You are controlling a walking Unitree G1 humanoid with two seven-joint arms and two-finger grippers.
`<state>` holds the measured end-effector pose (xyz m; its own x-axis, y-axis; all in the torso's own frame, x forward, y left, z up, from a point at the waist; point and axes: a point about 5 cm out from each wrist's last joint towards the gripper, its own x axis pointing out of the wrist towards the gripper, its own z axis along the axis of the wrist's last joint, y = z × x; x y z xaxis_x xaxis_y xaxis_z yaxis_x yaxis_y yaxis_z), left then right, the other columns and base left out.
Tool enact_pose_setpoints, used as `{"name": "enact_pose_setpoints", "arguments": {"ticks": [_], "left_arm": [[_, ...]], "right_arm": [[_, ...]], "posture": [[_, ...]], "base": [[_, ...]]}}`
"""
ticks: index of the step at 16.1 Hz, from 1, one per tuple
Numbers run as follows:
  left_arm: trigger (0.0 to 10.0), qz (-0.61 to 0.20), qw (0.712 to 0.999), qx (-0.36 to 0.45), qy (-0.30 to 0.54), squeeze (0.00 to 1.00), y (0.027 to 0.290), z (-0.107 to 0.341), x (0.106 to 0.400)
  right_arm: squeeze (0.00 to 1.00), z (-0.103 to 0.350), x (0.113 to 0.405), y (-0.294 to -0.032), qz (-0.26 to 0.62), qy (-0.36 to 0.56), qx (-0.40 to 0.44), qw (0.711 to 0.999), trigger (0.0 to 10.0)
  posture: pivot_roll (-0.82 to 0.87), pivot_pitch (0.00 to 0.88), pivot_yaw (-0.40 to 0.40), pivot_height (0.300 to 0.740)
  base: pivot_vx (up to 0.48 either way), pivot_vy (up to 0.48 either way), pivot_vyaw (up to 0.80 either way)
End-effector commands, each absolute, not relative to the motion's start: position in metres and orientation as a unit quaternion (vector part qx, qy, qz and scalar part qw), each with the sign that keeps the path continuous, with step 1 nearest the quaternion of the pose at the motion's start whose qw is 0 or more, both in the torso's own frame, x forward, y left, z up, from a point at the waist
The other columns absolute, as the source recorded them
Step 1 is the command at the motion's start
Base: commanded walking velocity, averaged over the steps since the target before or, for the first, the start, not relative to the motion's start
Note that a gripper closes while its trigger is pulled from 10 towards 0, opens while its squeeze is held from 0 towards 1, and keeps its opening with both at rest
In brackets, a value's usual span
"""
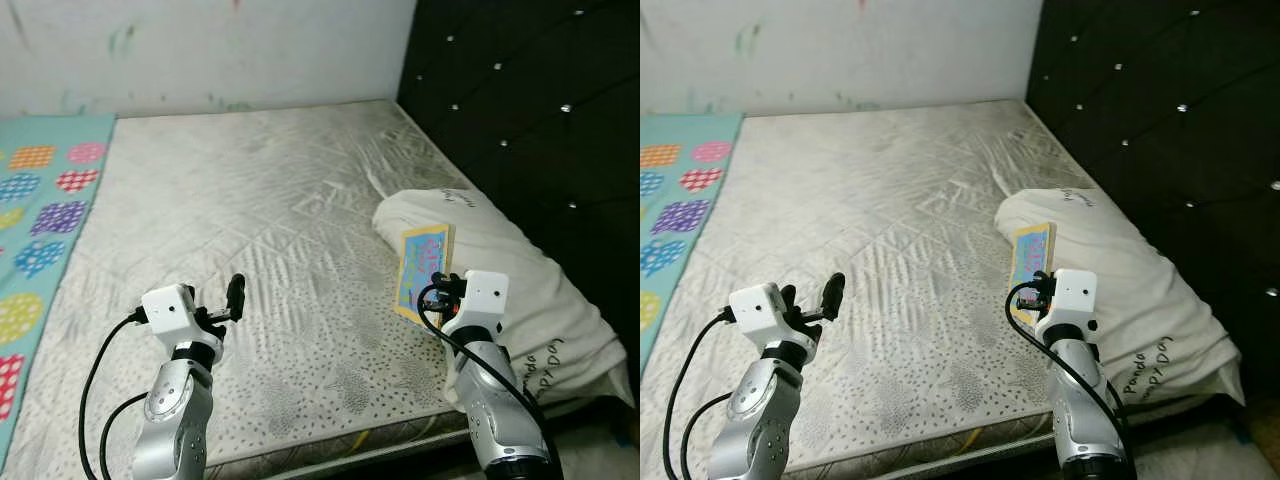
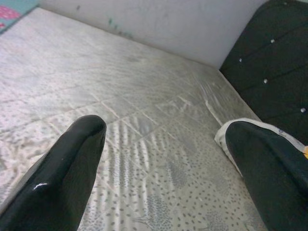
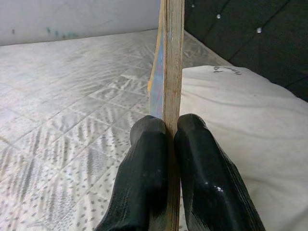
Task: Clean up the room
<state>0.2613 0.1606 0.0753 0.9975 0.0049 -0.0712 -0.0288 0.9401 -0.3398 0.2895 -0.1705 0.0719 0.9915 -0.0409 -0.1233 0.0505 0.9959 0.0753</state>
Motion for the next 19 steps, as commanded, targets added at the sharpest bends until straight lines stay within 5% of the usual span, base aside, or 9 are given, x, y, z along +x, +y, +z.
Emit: {"name": "enact_pose_setpoints", "arguments": {"ticks": [1,5,7,19], "left_arm": [[10.0,0.01,0.985,-0.17,0.037,0.0,0.161,0.077,0.259],[10.0,0.004,0.986,-0.16,0.053,0.0,0.171,0.078,0.246],[10.0,0.026,0.986,-0.156,0.06,0.0,0.183,0.074,0.237],[10.0,0.028,0.985,-0.158,0.058,0.0,0.18,0.079,0.239]], "right_arm": [[0.0,0.086,0.292,-0.172,-0.024,0.032,0.048,0.998,10.0],[0.0,0.086,0.288,-0.17,-0.022,0.044,0.069,0.996,10.0],[0.0,0.076,0.286,-0.176,-0.071,0.088,0.149,0.982,10.0],[0.0,0.077,0.287,-0.173,-0.085,0.101,0.181,0.975,10.0]], "posture": [[-0.12,0.0,-0.008,0.74],[-0.11,0.0,-0.007,0.74],[-0.1,0.0,-0.008,0.74],[-0.09,0.0,-0.01,0.74]], "base": [[0.0,0.0,0.0],[0.0,0.0,0.0],[0.0,0.0,0.0],[0.0,0.0,0.0]]}}
